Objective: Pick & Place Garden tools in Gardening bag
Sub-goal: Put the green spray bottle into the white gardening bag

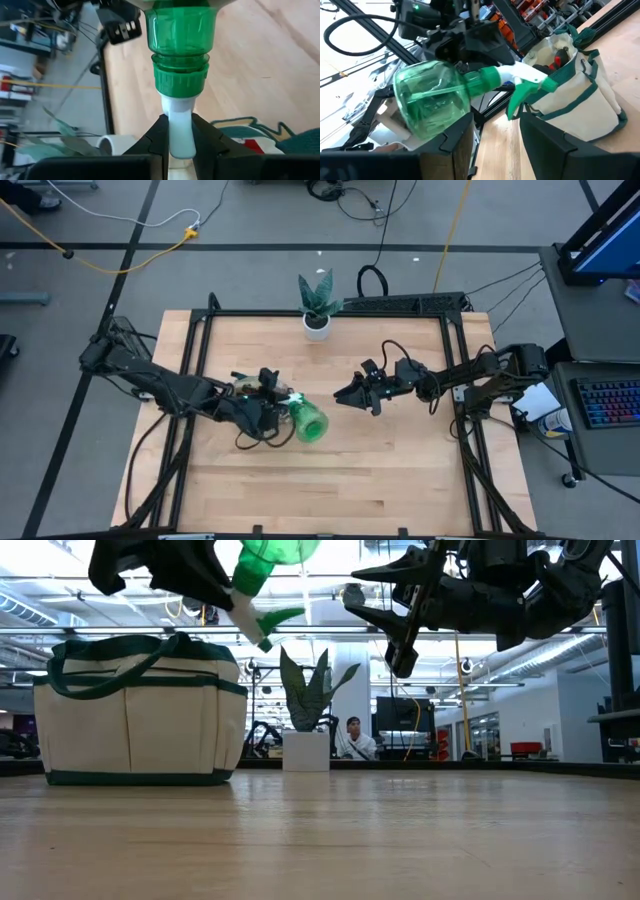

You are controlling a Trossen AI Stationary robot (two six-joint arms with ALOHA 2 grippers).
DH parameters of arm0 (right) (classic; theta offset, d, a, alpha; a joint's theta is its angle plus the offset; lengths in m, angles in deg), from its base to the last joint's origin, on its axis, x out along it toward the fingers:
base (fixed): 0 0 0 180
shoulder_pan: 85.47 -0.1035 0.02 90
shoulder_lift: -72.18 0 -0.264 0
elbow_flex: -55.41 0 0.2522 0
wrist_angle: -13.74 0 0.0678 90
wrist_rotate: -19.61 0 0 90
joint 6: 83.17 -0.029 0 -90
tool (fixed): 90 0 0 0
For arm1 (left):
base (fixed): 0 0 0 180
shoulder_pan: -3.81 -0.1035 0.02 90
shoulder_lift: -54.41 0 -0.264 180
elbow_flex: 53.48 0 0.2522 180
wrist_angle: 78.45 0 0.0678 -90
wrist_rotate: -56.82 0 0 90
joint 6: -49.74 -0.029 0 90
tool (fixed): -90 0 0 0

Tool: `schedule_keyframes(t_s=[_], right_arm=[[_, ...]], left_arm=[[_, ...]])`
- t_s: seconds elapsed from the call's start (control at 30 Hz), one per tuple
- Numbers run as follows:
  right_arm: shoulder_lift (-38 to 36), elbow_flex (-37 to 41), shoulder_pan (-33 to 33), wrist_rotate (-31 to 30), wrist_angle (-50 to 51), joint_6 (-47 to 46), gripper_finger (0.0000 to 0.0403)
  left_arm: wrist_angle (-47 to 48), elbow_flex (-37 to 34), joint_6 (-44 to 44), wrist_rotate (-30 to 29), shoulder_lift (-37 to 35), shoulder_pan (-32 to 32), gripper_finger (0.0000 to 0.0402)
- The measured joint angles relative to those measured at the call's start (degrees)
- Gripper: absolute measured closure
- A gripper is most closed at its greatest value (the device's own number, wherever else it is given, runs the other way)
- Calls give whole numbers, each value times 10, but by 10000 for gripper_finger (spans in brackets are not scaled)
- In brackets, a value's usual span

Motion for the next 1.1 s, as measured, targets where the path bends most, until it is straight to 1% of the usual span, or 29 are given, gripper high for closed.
schedule_keyframes(t_s=[0.1, 0.3, 0.4, 0.47, 0.53, 0.6, 0.73, 0.9, 1.1], right_arm=[[0, 0, 0, 14, 0, 0, 248], [0, 0, 0, 28, 0, 0, 248], [0, 0, 0, 27, 0, 0, 248], [0, 0, 0, 27, 0, 0, 248], [0, 0, -1, 28, 0, 0, 248], [0, 0, -1, 28, 0, 0, 248], [0, 0, -1, 28, 0, 0, 248], [0, 0, -1, 29, 0, 0, 248], [0, 0, -1, 29, 4, 0, 248]], left_arm=[[14, 0, 10, 13, 1, -2, 348], [27, 3, 13, 13, -2, -2, 348], [56, 29, 41, 15, -8, -2, 348], [95, 53, 65, 15, -8, -3, 348], [149, 78, 92, 29, -7, -5, 348], [190, 104, 126, 54, -8, -13, 348], [252, 128, 186, 90, -7, -27, 348], [278, 131, 194, 121, -7, -35, 348], [302, 131, 215, 122, -7, -41, 348]])
